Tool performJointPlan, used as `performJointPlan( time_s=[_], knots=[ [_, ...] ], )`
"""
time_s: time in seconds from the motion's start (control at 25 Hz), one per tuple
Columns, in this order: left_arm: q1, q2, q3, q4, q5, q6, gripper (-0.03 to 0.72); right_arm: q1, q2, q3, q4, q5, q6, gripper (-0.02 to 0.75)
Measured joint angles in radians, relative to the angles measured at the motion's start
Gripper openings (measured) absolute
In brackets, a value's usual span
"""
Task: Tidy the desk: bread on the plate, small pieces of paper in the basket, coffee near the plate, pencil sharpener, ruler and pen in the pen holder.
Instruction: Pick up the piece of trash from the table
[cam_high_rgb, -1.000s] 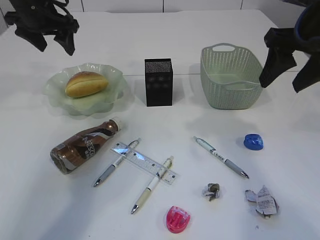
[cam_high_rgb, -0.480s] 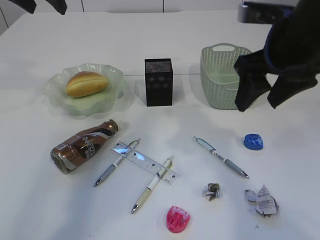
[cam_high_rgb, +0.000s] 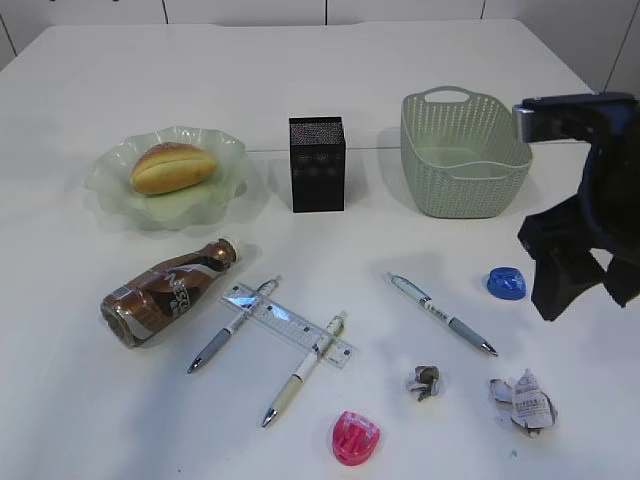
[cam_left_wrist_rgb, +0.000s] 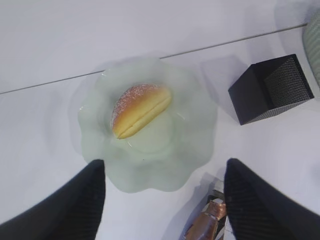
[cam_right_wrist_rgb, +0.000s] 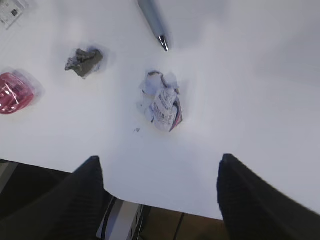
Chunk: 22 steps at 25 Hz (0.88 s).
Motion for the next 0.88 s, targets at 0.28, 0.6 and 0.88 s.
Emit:
performJointPlan(
  time_s=[0.28,0.6,0.88],
  knots=[
    [0.0,-0.025,0.0,-0.034,0.001,0.0,0.518,0.001,-0.002,0.076,-0.002,-0.006,0.07,0.551],
    [-0.012,-0.025,0.0,-0.048,0.004,0.0,0.512,0.001,0.022,0.11,0.003,-0.01,0.104,0.551],
    [-0.027,-0.025,0.0,-0.048,0.004,0.0,0.503,0.008,0.125,0.114,0.017,-0.079,0.108,0.551]
  ],
)
